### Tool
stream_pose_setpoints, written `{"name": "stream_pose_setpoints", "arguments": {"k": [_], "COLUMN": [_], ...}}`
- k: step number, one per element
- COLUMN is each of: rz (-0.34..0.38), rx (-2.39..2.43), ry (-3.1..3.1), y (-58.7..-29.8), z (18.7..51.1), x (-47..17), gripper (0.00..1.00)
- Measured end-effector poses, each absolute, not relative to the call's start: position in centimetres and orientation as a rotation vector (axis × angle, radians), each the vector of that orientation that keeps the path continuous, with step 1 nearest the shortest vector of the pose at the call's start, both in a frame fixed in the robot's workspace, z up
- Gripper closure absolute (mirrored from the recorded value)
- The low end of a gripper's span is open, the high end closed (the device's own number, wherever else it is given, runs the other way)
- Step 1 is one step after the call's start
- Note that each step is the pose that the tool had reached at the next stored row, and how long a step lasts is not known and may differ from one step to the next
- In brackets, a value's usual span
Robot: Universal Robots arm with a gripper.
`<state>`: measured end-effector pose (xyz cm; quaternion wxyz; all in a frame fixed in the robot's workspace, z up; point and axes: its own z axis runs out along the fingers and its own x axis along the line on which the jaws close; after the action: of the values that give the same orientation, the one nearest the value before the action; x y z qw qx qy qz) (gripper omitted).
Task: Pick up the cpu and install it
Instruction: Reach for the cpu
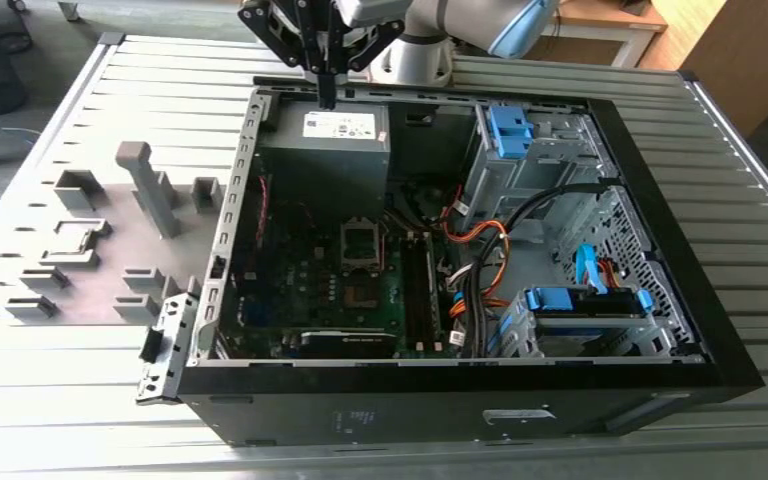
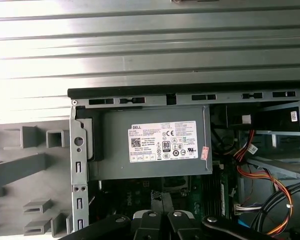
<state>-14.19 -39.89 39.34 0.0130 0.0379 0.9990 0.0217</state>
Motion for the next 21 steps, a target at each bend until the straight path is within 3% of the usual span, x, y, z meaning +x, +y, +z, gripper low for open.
{"name": "stream_pose_setpoints", "arguments": {"k": [21], "rz": [0.068], "rx": [0.118], "ry": [3.112], "y": [-39.89], "z": [39.33], "x": [-14.85], "gripper": [0.89]}}
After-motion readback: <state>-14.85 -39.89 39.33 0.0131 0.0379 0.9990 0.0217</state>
